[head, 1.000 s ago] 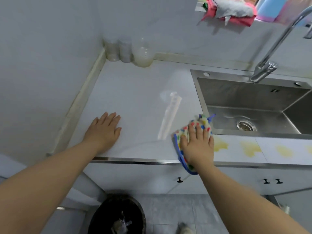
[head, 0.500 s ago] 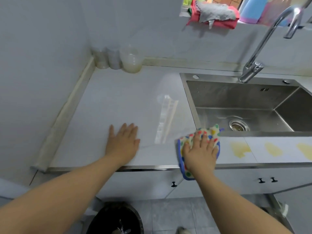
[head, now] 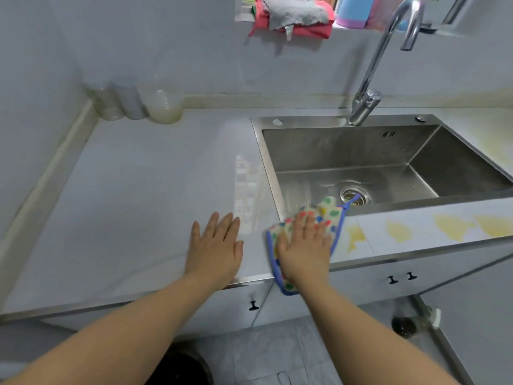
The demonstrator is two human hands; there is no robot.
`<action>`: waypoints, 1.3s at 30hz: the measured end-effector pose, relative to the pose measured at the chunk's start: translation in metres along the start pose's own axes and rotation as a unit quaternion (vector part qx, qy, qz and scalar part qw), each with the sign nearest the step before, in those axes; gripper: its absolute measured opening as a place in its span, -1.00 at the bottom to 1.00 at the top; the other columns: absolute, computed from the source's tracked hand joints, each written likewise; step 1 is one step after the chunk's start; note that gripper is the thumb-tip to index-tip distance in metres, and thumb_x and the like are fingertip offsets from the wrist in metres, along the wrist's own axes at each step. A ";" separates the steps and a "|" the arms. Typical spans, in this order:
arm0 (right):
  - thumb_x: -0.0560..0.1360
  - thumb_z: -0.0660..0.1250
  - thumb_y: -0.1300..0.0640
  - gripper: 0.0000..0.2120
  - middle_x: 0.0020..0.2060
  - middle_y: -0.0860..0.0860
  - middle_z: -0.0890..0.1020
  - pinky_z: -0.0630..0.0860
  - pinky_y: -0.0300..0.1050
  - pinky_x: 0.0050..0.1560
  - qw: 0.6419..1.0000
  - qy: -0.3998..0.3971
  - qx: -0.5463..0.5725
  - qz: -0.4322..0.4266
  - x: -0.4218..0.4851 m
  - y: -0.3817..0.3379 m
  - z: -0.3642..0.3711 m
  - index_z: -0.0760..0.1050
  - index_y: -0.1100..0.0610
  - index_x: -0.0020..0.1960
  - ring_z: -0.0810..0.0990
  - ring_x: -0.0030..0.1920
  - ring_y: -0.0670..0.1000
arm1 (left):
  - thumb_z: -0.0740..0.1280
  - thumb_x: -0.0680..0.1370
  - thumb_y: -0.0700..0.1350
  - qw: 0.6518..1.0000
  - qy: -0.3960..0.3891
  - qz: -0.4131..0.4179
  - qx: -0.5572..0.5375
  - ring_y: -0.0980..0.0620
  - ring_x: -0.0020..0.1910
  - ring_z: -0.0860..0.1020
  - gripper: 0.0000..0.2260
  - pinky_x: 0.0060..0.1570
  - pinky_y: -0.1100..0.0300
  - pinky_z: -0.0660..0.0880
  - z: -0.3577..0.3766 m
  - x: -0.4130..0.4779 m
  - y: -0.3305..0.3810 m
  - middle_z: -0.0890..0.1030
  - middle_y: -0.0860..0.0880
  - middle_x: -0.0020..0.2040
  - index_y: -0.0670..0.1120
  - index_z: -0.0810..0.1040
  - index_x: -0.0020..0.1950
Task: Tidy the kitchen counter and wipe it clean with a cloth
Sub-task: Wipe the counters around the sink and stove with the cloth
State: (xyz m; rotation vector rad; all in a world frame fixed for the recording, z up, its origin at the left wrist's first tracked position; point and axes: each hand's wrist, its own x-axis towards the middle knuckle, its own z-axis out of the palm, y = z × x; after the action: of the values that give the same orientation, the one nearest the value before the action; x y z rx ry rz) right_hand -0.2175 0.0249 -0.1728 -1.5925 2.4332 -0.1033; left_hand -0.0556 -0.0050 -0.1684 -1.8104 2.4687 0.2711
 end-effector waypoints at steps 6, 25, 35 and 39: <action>0.60 -0.19 -0.15 -0.42 0.55 0.00 -0.17 -0.25 0.05 0.52 0.992 -0.034 -0.024 -0.119 0.010 0.043 -0.004 -0.25 0.01 0.54 -0.25 0.54 0.08 | -0.04 0.64 0.06 0.999 -0.001 -0.031 0.013 -0.11 0.53 -0.01 -0.53 0.46 -0.12 -0.02 -0.003 0.007 0.014 0.09 -0.05 0.53 -0.08 0.07 0.51; 0.25 -0.58 -0.18 -0.12 0.55 0.02 -0.14 -0.27 0.07 0.48 0.996 -0.023 -0.034 -0.077 0.053 0.147 -0.030 -0.23 0.00 0.55 -0.24 0.53 0.15 | -0.49 0.31 0.17 0.999 0.014 0.038 -0.012 0.05 0.55 -0.13 -0.17 0.50 -0.01 -0.19 0.013 0.059 0.124 0.00 0.08 0.56 0.02 -0.04 0.56; 0.63 0.02 0.05 -0.69 0.15 0.03 0.57 0.26 -0.04 0.29 0.991 0.010 0.117 -0.058 0.063 0.142 -0.076 0.40 0.00 0.31 0.45 0.22 0.10 | -0.13 0.48 0.05 0.989 0.084 0.112 0.046 -0.03 0.47 0.21 -0.42 0.42 -0.04 0.17 0.013 0.066 0.123 0.42 -0.02 0.41 -0.05 0.40 0.40; 0.61 0.14 0.06 -0.76 -0.11 0.04 0.58 0.44 -0.10 -0.01 0.903 -0.028 0.428 -0.029 0.072 0.134 -0.102 0.52 0.09 0.14 0.53 -0.04 0.06 | 0.13 0.48 0.02 0.967 0.085 0.134 -0.198 -0.03 0.51 0.16 -0.48 0.42 0.05 0.18 -0.016 0.084 0.144 0.25 0.00 0.49 -0.04 0.31 0.45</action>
State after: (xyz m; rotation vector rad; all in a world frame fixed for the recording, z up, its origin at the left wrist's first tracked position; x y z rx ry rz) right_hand -0.3884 0.0075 -0.1097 -1.2036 1.8458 -0.9670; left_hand -0.2171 -0.0449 -0.1516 -1.6756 2.9576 0.6974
